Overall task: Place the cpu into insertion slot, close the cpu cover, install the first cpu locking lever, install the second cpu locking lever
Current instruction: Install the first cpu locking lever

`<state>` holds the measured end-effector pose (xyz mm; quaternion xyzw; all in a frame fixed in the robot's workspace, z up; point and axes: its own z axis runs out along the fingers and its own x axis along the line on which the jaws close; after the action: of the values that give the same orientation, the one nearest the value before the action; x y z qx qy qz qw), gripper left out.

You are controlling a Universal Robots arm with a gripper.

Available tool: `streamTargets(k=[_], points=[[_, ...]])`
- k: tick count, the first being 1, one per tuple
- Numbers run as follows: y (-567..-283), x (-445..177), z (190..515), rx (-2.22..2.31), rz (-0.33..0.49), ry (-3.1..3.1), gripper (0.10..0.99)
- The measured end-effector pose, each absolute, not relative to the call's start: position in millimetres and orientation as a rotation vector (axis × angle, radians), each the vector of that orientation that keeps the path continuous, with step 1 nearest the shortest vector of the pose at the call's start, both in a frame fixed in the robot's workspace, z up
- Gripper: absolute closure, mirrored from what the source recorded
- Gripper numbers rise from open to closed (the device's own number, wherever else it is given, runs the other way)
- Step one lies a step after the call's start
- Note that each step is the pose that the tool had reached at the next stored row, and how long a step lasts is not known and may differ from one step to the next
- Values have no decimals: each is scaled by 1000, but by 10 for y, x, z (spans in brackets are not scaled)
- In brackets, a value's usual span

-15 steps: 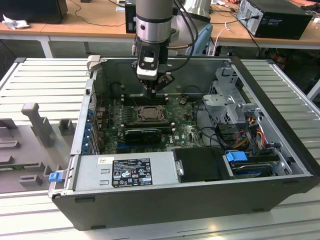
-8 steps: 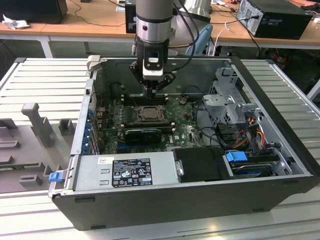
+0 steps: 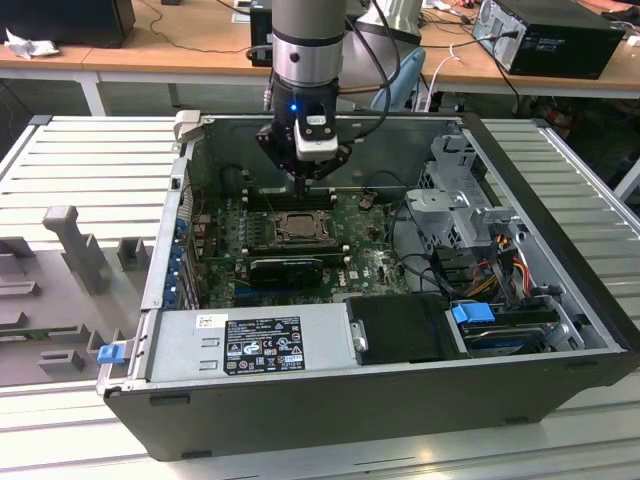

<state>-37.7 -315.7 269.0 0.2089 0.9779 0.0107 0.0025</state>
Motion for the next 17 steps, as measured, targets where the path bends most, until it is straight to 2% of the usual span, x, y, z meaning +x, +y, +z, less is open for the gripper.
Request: streamTargets(k=[17], points=[[-3157, -379, 2679, 19, 34, 3141, 980]])
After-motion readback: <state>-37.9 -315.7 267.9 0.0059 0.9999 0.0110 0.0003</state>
